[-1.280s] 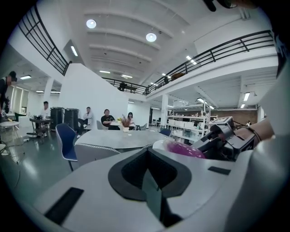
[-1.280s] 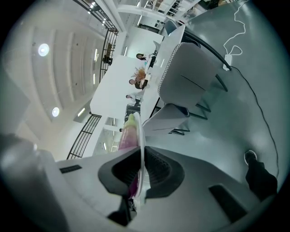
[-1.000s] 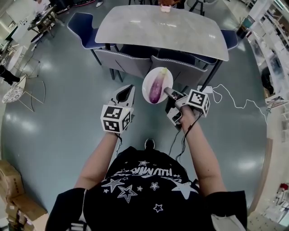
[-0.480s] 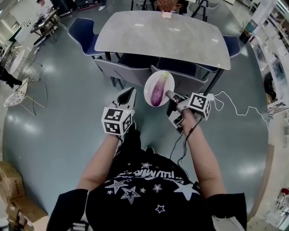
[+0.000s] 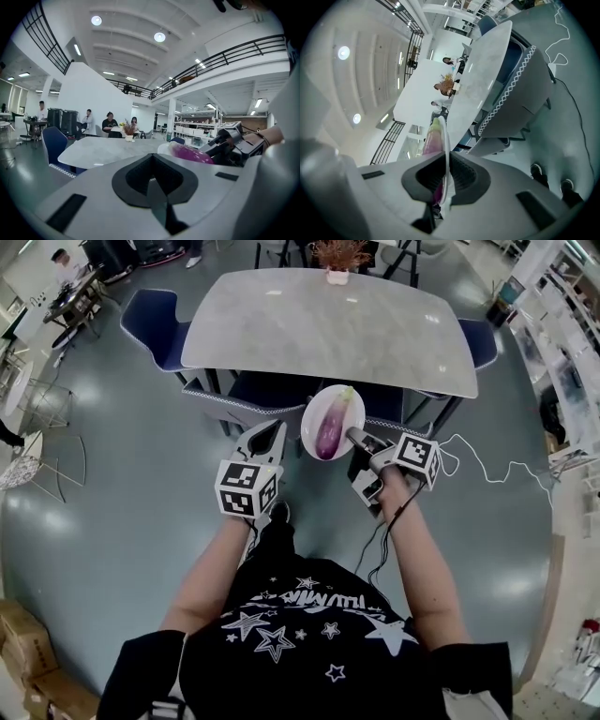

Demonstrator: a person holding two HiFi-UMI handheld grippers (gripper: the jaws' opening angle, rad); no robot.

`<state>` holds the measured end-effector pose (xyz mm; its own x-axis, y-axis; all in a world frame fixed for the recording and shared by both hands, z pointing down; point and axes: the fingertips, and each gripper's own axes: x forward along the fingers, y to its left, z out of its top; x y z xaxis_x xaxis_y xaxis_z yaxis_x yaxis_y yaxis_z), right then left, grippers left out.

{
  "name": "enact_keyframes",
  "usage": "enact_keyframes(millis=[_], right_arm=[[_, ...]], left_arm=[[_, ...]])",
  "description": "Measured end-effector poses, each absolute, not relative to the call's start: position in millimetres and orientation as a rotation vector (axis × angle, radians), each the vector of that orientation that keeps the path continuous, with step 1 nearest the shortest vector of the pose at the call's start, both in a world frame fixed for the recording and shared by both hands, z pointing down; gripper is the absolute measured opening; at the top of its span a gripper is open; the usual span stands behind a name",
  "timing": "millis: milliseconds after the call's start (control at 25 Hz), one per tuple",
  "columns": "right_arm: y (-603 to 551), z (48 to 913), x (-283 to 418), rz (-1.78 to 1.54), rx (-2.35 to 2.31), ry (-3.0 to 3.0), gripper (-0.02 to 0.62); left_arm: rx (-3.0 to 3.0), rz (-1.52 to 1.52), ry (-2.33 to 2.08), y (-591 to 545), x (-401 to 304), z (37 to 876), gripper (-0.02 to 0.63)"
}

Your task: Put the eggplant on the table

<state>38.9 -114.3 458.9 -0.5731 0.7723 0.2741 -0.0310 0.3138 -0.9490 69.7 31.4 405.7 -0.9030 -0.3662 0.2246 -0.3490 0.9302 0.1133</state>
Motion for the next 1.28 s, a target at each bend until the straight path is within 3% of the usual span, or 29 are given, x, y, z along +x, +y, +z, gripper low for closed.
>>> enact_keyframes(millis=[320, 600, 1280], right_arm=[[-109, 486, -2, 1.362, -0.617, -1.866, 0.021], [-56, 467, -96, 1.371, -0.548, -1.887, 0.021], [-38, 487, -188, 1.422, -0.435, -1.919, 0.021]], left_arm=[[0.592, -0.106, -2.871, 45, 19, 425, 0.008], [0.671, -0.139, -2.827, 97, -85, 408, 0.008], [0.76, -0.167, -2.777, 126, -191, 426, 0.008]])
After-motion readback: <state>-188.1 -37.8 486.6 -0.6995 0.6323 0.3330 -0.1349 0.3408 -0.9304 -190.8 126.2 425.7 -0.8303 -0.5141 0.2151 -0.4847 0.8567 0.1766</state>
